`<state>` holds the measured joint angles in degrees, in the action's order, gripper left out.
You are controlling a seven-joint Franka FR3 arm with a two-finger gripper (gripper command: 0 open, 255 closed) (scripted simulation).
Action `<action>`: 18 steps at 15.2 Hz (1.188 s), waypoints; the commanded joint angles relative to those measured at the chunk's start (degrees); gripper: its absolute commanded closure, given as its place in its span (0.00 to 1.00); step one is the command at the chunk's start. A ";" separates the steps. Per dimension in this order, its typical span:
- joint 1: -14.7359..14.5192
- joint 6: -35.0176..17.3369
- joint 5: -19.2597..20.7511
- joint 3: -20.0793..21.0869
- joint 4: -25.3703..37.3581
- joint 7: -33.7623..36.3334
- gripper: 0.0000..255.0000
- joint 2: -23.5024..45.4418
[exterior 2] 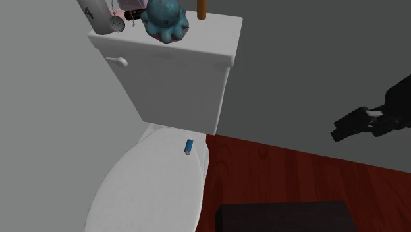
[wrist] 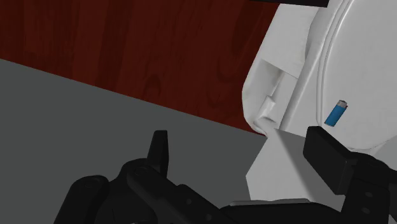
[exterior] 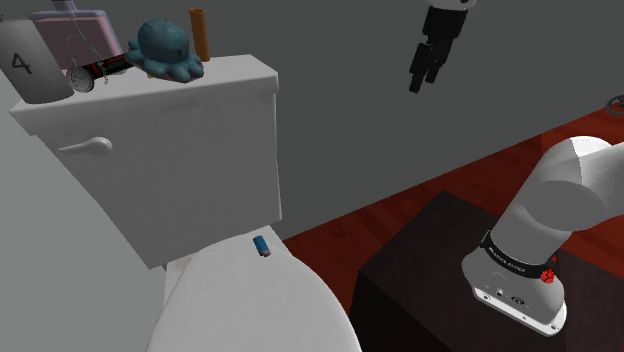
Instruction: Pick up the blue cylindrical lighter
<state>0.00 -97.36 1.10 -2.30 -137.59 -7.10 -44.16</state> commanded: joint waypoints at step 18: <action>-6.17 -25.22 -7.00 14.51 -6.58 15.74 0.00 20.30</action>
<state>-5.73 -121.09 -5.57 11.25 -143.77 7.49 -24.96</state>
